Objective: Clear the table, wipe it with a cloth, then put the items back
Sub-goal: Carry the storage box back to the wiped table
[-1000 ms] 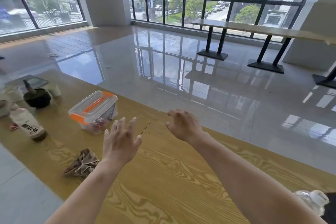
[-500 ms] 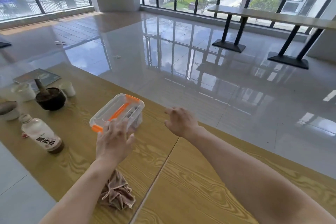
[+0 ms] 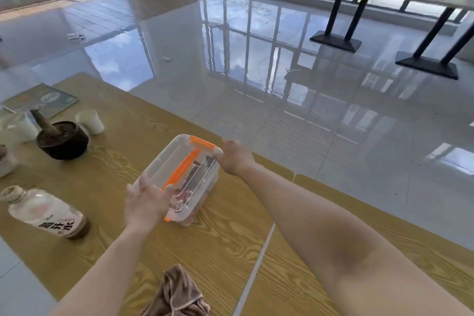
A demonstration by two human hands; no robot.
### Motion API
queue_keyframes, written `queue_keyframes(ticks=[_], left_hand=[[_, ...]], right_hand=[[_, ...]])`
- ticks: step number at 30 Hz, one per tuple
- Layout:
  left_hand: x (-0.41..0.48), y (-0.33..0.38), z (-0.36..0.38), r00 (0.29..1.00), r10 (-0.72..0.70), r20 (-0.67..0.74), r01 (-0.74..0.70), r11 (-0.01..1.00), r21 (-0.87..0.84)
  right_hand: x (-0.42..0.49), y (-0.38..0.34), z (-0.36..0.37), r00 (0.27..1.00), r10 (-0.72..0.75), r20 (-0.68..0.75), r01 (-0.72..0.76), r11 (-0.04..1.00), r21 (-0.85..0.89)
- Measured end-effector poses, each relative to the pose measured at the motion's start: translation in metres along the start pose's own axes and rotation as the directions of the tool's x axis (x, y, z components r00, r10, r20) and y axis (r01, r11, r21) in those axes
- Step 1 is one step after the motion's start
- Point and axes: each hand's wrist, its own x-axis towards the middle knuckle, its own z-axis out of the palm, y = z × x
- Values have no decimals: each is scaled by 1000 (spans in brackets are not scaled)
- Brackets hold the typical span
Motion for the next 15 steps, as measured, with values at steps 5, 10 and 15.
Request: queue_keyframes(ticks=[5,10,15], left_hand=[[11,-10,3,998,-58,-26,55,993,-104],[12,-8,1,992,-112,-52,99,975,-198],[12,-2,-4,993,-73,-88,54,976,-209]], right_hand=[[23,-4,22,997,24,76,-29,997,68],[29,-5,34,999,40,37,-43,996,83],[28,0,29,992,127,-7,-123,973,194]])
